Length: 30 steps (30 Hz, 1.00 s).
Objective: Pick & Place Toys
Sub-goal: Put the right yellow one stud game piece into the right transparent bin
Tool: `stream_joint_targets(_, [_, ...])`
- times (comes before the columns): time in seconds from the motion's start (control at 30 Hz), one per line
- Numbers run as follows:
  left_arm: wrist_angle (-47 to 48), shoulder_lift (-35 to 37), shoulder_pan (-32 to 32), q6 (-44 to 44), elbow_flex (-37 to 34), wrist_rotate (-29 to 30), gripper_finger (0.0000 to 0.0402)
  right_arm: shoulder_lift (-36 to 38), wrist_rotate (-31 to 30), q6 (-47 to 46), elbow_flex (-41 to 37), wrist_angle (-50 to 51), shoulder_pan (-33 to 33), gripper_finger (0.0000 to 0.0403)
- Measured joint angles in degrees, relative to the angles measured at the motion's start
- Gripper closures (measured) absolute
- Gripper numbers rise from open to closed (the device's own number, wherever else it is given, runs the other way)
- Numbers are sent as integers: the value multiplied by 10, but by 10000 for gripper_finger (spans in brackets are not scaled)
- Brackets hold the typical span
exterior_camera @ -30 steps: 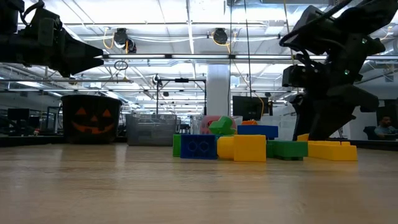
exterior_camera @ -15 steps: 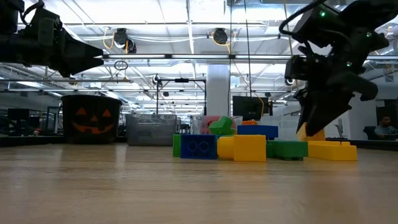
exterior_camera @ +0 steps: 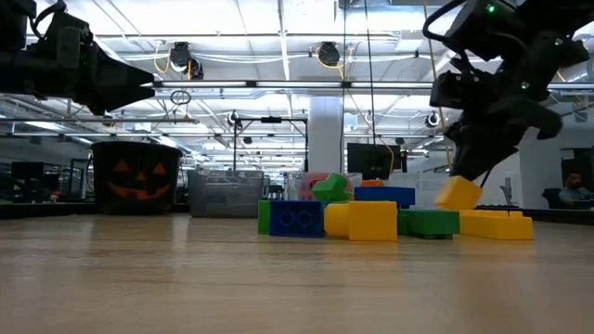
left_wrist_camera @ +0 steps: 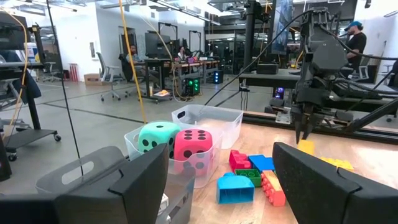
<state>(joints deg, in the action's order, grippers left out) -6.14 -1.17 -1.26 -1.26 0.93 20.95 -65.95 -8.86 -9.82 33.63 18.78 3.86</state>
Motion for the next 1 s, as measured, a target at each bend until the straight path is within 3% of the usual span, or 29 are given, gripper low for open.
stream_joint_targets(0.33, [0, 0, 0, 0, 0, 0, 110, 60, -124, -29, 21, -6, 0, 403])
stream_joint_targets(0.5, [0, 0, 0, 0, 0, 0, 110, 98, -70, -49, 23, 8, -1, 402])
stream_joint_targets(0.63, [0, 0, 0, 0, 0, 0, 110, 104, -64, -22, 23, 16, -1, 391])
stream_joint_targets(0.73, [0, 0, 0, 0, 0, 0, 110, 90, -62, 56, 23, 31, -6, 354])
stream_joint_targets(0.87, [0, 0, 0, 0, 0, 0, 110, 58, -61, 163, 23, 21, -40, 272])
stream_joint_targets(1.0, [0, 0, 0, 0, 0, 0, 110, 5, -59, 202, 23, 11, -91, 204])
